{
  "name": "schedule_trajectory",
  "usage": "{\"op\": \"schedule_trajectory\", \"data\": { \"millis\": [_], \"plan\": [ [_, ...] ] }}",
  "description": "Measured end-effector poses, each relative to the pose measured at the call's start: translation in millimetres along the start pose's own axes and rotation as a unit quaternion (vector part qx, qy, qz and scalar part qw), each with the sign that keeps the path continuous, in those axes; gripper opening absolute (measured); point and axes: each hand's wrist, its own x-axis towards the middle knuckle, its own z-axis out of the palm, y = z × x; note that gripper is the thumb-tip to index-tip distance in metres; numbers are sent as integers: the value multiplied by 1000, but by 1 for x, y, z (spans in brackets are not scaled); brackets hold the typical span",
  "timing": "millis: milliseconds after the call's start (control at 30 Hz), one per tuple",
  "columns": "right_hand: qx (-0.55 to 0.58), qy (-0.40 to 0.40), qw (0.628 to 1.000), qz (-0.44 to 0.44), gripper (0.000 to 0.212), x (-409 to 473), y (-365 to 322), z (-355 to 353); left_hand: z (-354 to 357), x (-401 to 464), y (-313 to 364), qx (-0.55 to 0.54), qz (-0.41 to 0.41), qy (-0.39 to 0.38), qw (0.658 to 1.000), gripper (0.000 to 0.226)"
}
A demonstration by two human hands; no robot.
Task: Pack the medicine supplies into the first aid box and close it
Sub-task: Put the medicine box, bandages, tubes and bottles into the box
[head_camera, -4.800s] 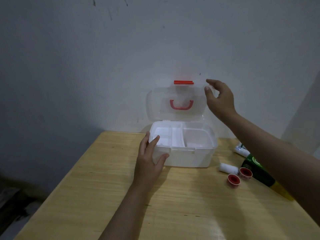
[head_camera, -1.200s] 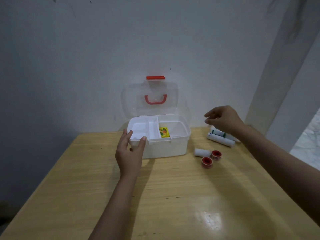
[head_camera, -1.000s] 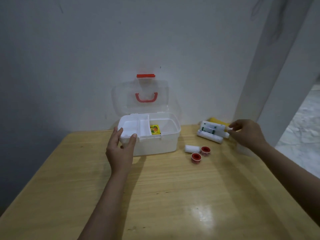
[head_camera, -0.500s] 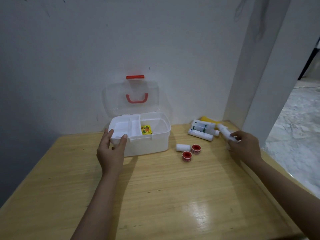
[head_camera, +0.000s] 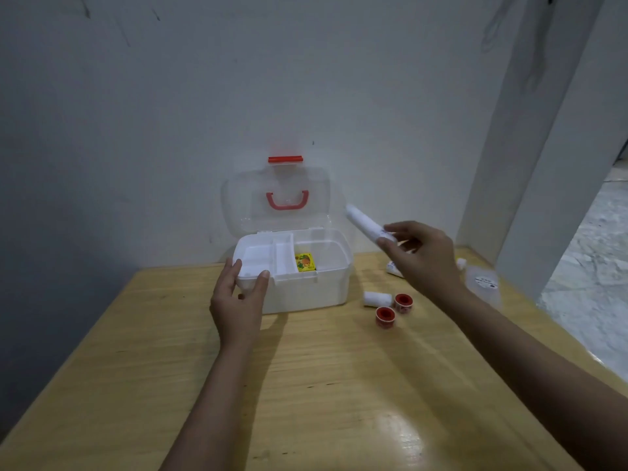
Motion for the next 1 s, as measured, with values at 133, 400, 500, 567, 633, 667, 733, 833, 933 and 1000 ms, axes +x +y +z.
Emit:
{"op": "schedule_trajectory", "data": {
  "millis": [133, 400, 500, 567, 633, 667, 733, 833, 933, 1000],
  "plan": [
    [7, -66, 997, -33, 15, 5, -34, 46, 0, 1, 1, -5, -3, -1, 1000, 55],
    [-42, -166, 984, -48, 28, 12, -52, 110, -1, 1, 1, 1, 0, -1, 1000, 54],
    [-56, -187, 980, -48, 27, 11, -55, 117, -1, 2, -1, -2, 0, -4, 1000, 54],
    [-62, -208, 975, -53, 25, 9, -57, 120, -1, 2, -1, -1, 0, -4, 1000, 54],
    [-67, -231, 969, -54, 23, 7, -59, 122, -1, 2, -2, 3, 1, -3, 1000, 54],
    [-65, -241, 967, -52, 22, 5, -59, 123, -1, 2, -3, 5, 1, -3, 1000, 55],
    [-53, -248, 966, -48, 20, 4, -60, 122, 0, 2, -3, 8, 3, -2, 1000, 55],
    [-38, -230, 971, -53, 18, 3, -58, 112, 0, 2, -3, 9, 2, -3, 1000, 55],
    [-33, -168, 983, -64, 16, -2, -45, 90, 0, 2, -4, 9, 4, 0, 1000, 54],
    [-33, -113, 991, -55, 14, -6, -29, 72, 1, 2, -4, 7, 2, 2, 1000, 54]
  ]
}}
